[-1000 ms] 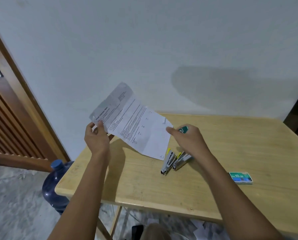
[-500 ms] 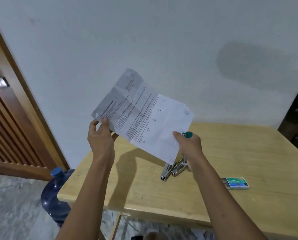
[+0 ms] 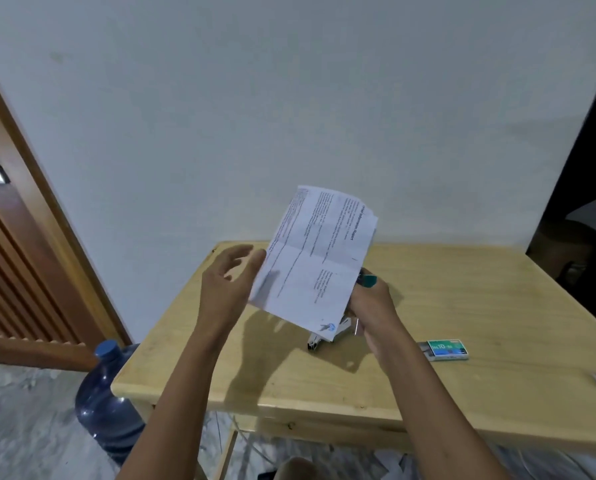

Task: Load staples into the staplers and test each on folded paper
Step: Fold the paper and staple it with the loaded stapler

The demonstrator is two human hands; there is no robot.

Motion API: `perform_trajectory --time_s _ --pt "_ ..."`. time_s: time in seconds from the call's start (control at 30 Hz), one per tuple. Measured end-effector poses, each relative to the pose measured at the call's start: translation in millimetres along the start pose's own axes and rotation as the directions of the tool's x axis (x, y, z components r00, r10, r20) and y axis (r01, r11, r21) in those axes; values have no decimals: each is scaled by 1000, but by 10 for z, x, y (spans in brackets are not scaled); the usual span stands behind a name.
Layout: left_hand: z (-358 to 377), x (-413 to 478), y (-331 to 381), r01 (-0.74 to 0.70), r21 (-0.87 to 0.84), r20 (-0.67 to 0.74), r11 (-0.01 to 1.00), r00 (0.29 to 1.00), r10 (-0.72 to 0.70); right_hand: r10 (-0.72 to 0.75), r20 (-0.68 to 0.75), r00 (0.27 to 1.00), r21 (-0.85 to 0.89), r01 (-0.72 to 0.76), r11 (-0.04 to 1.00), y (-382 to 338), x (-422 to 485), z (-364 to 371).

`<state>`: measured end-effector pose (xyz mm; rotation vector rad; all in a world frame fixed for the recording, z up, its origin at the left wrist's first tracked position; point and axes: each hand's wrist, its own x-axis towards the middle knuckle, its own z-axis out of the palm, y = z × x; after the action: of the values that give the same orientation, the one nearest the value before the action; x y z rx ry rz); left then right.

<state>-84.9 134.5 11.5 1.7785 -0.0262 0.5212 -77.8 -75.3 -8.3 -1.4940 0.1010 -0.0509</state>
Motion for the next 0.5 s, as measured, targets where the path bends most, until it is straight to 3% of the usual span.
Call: perform_trajectory --time_s 0.03,0.13,0.2,0.33,0.5 --pt "0 49 15 69 38 -10 997 998 -68 -2 40 999 -1 2 1000 -23 -44 -5" --pt "-3 161 23 254 32 226 967 940 -255 1 128 992 -34 3 999 -36 -101 -8" --pt "-16 164 38 272 -18 275 962 926 -257 9 125 992 3 -9 1000 -1 -103 -25" --pt "-29 135 -18 253 -33 292 967 928 -232 17 53 998 289 -31 957 22 -48 -136" --pt "-34 71 -27 296 -128 398 947 890 -225 -67 -83 994 47 71 996 -119 -31 -175"
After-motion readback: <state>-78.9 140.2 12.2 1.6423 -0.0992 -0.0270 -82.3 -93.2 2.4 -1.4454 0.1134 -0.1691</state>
